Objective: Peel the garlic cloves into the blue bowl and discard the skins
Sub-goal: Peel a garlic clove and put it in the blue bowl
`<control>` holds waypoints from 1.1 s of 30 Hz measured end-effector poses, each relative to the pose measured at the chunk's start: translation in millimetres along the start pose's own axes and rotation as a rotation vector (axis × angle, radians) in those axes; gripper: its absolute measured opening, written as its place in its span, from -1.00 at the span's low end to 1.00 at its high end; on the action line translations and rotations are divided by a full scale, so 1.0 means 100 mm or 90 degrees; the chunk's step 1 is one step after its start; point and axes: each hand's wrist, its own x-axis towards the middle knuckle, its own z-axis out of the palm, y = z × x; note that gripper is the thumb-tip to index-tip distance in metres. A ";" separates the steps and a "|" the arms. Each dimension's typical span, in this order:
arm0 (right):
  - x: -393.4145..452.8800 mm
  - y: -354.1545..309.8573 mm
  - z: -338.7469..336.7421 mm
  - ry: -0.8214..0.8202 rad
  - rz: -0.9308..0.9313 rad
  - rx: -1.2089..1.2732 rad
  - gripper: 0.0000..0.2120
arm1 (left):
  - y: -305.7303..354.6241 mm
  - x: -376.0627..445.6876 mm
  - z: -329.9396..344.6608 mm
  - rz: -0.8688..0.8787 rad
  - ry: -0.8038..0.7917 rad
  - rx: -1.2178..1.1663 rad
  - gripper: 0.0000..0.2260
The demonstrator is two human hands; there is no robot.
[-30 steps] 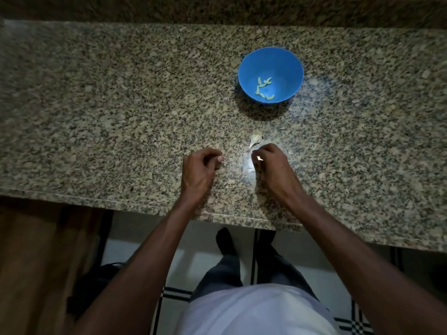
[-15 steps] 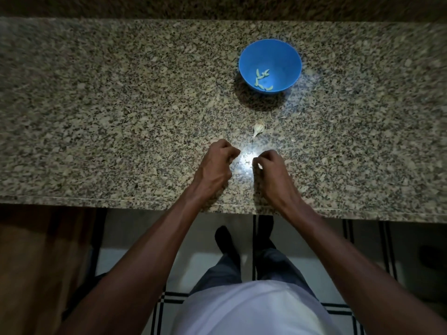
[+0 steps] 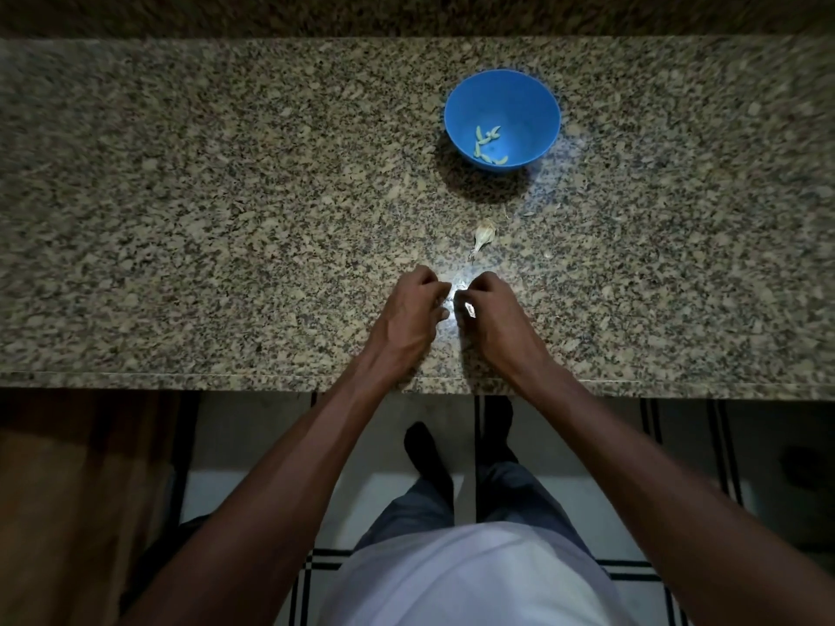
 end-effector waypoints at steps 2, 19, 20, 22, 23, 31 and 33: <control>0.00 -0.01 0.06 0.010 0.012 0.003 -0.91 | 0.01 0.02 0.00 0.012 -0.004 0.027 -0.90; -0.05 -0.16 0.10 0.082 -0.029 -0.069 -0.80 | -0.01 -0.10 0.16 0.011 0.059 0.112 -0.92; -0.09 -0.15 0.11 0.083 -0.038 -0.086 -0.83 | -0.01 -0.12 0.20 0.013 0.063 0.111 -0.92; -0.12 -0.12 0.15 0.080 -0.052 -0.116 -0.90 | -0.06 -0.16 0.26 0.012 0.079 0.117 -0.87; -0.12 -0.10 0.17 0.083 -0.058 -0.131 -0.89 | -0.10 -0.17 0.27 0.005 0.090 0.122 -0.86; 0.13 -0.19 0.03 -0.021 0.225 0.443 -0.88 | -0.28 -0.47 -0.11 -0.347 0.212 -0.399 -0.94; 0.24 -0.37 0.02 -0.094 0.264 0.599 -0.85 | -0.25 -0.53 -0.20 -0.456 0.302 -0.659 -0.89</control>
